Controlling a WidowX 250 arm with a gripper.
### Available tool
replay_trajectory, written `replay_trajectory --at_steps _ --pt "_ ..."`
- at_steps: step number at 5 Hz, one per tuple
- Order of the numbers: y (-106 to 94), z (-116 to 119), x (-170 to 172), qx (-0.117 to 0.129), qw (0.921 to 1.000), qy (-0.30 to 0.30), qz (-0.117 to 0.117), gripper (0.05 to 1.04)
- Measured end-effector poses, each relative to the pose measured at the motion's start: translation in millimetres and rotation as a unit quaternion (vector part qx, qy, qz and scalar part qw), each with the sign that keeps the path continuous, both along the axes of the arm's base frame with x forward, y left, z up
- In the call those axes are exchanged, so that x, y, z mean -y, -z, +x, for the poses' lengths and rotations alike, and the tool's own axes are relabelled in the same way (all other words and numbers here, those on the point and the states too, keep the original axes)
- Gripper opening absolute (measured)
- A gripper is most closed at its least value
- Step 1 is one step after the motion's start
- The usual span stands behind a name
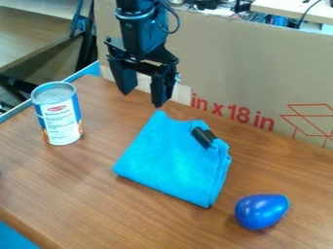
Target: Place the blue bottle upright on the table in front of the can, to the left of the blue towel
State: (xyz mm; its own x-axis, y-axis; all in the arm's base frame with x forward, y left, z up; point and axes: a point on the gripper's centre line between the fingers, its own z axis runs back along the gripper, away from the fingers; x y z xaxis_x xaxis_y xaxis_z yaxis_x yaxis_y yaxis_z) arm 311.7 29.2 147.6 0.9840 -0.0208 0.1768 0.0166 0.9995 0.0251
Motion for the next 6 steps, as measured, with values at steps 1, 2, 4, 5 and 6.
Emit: replay_trajectory --at_steps 1,2,4,5,6 --pt "8.2 -1 1 -0.014 0.9999 0.004 -0.001 1.0" --pt "9.6 -12 -28 -0.028 0.9987 0.03 -0.028 1.0" --pt "-4.9 -32 -106 -0.05 0.9973 0.018 0.051 1.0" --pt "-5.5 -44 -139 -0.073 0.9908 -0.022 0.112 1.0" --pt "0.6 -53 -160 -0.095 0.9862 -0.034 0.131 1.0"
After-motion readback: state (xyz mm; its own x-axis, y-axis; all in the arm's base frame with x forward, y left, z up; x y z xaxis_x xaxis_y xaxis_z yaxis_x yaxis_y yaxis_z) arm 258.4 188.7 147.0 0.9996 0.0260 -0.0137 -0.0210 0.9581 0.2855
